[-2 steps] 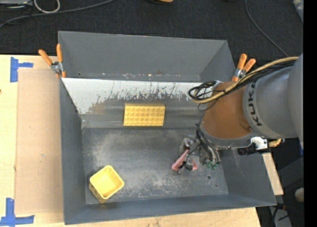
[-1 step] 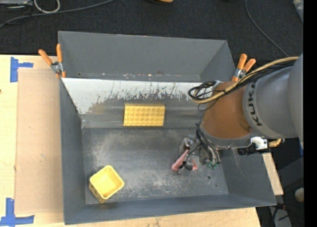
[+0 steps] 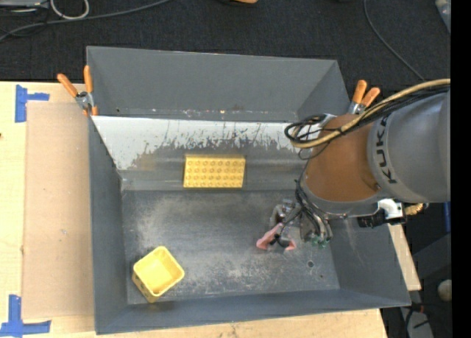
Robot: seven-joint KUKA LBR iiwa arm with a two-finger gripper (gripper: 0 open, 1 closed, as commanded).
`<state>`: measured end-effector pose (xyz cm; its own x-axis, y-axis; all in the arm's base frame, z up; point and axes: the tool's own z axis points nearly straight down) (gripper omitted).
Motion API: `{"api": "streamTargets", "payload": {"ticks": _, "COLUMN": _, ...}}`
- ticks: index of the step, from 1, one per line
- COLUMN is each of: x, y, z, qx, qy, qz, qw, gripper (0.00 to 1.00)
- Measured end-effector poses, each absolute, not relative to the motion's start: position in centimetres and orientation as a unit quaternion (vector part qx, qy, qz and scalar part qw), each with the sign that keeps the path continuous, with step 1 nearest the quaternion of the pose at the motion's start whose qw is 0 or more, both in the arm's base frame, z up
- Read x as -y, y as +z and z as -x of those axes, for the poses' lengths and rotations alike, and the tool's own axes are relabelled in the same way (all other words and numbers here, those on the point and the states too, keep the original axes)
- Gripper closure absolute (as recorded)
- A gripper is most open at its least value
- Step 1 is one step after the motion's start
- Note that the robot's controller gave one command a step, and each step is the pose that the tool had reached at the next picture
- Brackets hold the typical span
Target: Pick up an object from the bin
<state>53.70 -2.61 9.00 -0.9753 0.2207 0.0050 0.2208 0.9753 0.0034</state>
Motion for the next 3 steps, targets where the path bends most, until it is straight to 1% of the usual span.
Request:
{"api": "streamTargets", "payload": {"ticks": 1, "x": 2.6, "y": 10.7, "z": -53.7, "qx": 0.994, "qy": -0.002, "qz": 0.111, "qw": 0.002, "gripper": 1.0}}
{"api": "streamTargets", "payload": {"ticks": 3, "x": 2.6, "y": 15.2, "z": -53.7, "qx": 0.994, "qy": -0.002, "qz": 0.11, "qw": 0.003, "gripper": 1.0}}
